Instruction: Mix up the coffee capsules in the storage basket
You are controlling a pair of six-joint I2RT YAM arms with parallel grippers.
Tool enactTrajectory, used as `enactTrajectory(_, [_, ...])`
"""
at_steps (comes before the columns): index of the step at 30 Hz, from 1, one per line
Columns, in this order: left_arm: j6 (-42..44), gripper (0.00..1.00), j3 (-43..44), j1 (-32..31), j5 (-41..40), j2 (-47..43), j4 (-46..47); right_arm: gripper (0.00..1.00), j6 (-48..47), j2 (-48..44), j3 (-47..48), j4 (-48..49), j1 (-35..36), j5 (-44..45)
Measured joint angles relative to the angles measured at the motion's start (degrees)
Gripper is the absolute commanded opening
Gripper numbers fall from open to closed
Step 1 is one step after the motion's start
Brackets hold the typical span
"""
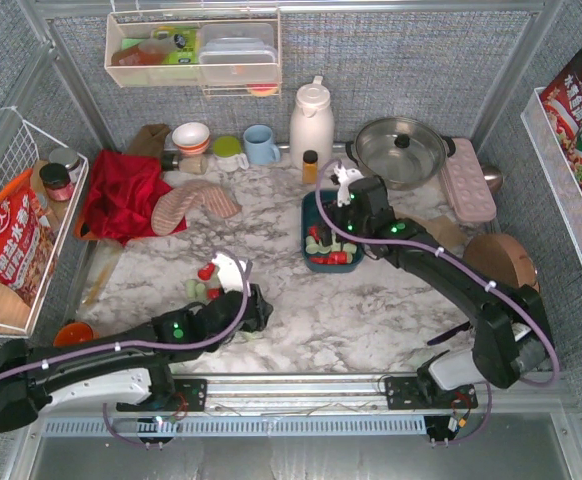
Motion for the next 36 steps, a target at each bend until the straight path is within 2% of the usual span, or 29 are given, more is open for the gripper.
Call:
enactTrajectory(2, [7.9, 0.42, -3.1, 0.4, -2.0, -1.4, 8.4, 0.79, 0.9, -1.4, 0.0, -0.4, 0.0, -3.9])
enactTrajectory(7, [32.5, 0.43, -10.3, 1.8, -2.8, 0.5, 37.3, 0.82, 3.1, -3.3, 1.0, -2.5, 0.2, -15.5])
enactTrajectory(10, [43.9, 0.43, -12.0, 2.8, -0.5, 3.7, 49.6, 0.83, 4.3, -3.6, 1.6, -3.0, 0.8, -21.7])
enactTrajectory(14, [54.8, 0.43, -12.9, 3.0, 4.3, 6.8, 60.1, 0.85, 4.9, -3.6, 1.7, -4.3, 2.5, -28.4])
enactTrajectory(20, [60.7, 0.43, -13.6, 3.7, 7.2, 7.3, 66.1, 0.85, 4.8, -2.0, 1.6, -4.2, 3.9, -35.7])
enactTrajectory(33, [61.3, 0.43, -15.3, 4.3, 10.9, 5.4, 66.8, 0.84, 4.1, -1.3, 1.6, -2.3, 5.4, -42.5])
enactTrajectory(35, [61.2, 0.43, -15.6, 4.3, 11.1, 5.0, 67.0, 0.78, 4.0, -1.5, 1.6, -2.3, 5.6, -42.9])
enactTrajectory(36, [61.1, 0.43, -15.8, 4.3, 11.1, 4.9, 66.9, 0.71, 4.0, -1.5, 1.6, -2.3, 5.7, -43.0])
